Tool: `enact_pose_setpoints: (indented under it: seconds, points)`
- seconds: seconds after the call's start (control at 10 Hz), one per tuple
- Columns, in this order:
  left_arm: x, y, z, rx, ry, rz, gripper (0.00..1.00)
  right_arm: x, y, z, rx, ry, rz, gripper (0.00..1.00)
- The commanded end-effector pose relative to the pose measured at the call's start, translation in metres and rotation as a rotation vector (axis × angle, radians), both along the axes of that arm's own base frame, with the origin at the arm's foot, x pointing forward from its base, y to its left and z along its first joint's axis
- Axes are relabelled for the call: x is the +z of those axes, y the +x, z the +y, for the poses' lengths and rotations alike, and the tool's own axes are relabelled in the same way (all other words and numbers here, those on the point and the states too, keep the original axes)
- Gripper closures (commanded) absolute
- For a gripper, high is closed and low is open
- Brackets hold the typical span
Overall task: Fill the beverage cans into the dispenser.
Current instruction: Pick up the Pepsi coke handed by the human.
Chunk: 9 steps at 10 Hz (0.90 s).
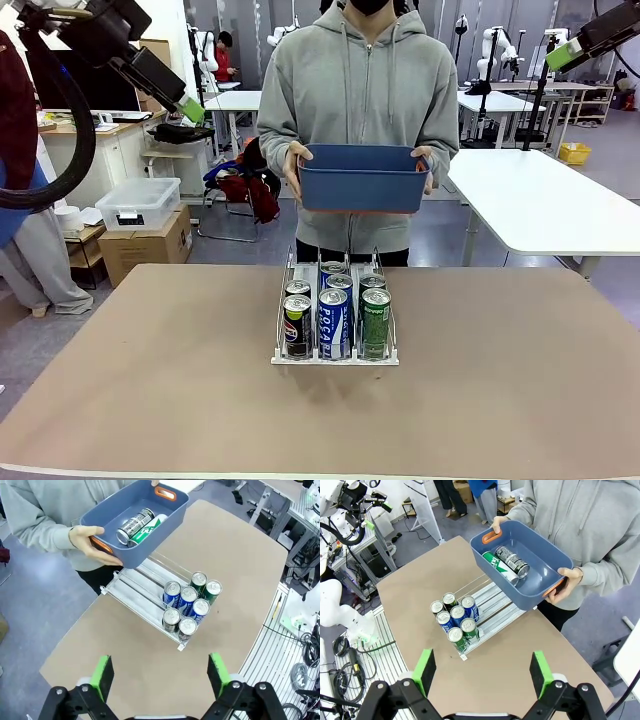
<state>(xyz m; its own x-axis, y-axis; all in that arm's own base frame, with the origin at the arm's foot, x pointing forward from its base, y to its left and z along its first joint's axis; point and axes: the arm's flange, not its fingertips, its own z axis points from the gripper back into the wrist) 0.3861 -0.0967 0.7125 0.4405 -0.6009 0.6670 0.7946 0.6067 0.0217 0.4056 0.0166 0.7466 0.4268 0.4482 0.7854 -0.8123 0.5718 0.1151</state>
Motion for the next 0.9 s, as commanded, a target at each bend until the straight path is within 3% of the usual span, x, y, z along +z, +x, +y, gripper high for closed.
enact_pose_setpoints:
  seconds: [0.0,0.8]
  points:
    - [-0.0016,0.0029,-0.0031,-0.008,0.022,0.009,0.00,-0.0006,-0.0002,0.0002,0.000,0.000,0.001,0.00]
    - [-0.0016,0.0029,-0.0031,-0.008,0.022,0.009,0.00,-0.0006,-0.0002,0.0002,0.000,0.000,0.001,0.00]
